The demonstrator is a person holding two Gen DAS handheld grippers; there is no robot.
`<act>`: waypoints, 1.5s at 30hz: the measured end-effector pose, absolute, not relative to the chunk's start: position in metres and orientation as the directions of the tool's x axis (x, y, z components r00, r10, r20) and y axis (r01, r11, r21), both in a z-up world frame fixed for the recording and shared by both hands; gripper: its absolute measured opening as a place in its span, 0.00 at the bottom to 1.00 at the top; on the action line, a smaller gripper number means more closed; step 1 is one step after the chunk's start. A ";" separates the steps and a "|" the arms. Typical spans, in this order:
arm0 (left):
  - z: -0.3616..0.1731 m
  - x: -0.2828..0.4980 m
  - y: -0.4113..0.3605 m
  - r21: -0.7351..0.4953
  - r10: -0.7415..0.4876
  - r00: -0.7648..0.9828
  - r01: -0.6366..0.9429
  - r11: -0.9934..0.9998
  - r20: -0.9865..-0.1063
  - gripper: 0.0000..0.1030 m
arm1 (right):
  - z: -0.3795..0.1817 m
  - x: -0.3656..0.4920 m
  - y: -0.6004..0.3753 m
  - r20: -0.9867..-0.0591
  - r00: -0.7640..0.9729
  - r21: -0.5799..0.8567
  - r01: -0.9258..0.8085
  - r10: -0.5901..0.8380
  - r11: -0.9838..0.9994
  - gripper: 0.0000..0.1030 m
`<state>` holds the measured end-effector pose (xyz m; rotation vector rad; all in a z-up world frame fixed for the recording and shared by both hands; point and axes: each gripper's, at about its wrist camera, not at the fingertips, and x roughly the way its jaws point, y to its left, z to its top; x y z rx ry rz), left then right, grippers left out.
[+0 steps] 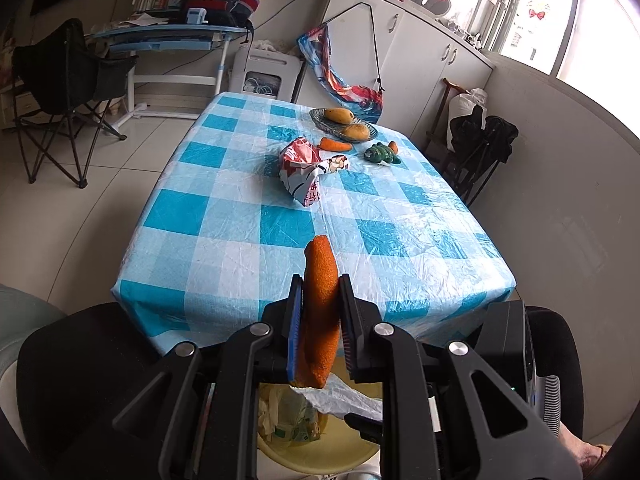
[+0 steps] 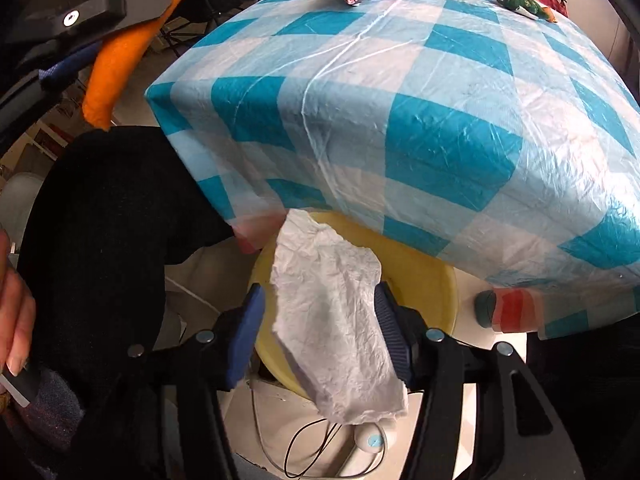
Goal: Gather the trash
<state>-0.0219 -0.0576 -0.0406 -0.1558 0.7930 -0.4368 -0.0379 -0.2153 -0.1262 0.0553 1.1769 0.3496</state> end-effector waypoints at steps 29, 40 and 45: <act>-0.075 -0.033 -0.073 -0.248 -0.395 0.554 0.322 0.914 -0.733 0.53 | -0.069 -0.052 -0.301 -0.683 0.705 0.334 0.067 0.192 0.940 0.68; -0.058 -0.036 -0.056 -0.171 -0.279 0.694 0.222 0.960 -0.663 0.67 | -0.069 -0.052 -0.296 -0.687 0.708 0.302 0.070 0.166 0.951 0.71; -0.062 -0.033 -0.049 -0.176 -0.259 0.696 0.189 0.966 -0.670 0.70 | -0.070 -0.051 -0.295 -0.689 0.706 0.293 0.066 0.163 0.954 0.73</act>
